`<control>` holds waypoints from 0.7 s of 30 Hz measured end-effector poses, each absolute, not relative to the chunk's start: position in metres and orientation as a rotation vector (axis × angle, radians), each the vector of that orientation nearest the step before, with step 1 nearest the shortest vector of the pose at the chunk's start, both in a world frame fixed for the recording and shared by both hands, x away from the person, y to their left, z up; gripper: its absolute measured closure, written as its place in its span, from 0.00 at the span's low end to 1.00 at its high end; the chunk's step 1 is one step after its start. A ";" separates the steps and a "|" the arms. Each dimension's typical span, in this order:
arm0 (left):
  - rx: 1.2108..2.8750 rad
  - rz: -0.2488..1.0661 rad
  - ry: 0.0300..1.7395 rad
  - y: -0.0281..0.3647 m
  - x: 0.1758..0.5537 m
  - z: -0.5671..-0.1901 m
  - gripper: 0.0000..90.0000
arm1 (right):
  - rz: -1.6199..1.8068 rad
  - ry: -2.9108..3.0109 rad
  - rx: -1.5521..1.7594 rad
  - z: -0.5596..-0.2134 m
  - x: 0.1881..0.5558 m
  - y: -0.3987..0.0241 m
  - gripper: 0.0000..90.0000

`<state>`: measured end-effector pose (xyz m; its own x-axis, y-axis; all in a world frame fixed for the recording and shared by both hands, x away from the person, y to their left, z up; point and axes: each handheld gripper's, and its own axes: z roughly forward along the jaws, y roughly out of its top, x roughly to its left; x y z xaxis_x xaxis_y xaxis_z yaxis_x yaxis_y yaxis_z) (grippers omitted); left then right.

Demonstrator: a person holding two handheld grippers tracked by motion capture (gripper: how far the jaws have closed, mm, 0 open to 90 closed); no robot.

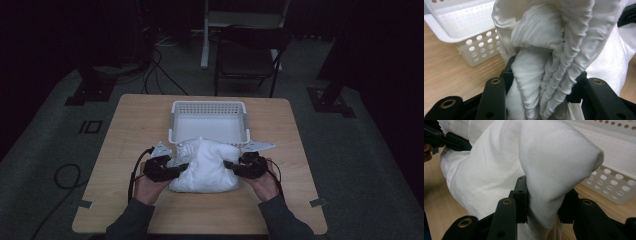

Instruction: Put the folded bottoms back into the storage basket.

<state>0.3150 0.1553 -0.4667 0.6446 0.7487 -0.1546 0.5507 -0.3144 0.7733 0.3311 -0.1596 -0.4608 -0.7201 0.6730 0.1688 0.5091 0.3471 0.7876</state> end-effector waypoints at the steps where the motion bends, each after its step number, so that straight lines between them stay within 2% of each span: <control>1: 2.005 0.296 1.014 0.156 0.315 -0.465 0.61 | 1.312 2.418 1.076 -0.460 0.331 -0.159 0.74; 21: 1.981 0.343 0.996 0.157 0.322 -0.449 0.61 | 1.331 2.379 1.053 -0.444 0.340 -0.158 0.74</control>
<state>0.3224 0.1571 -0.4487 0.6422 0.7557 -0.1280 0.5166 -0.3034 0.8006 0.3395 -0.1578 -0.4440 -0.7197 0.6785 0.1472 0.4804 0.3336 0.8111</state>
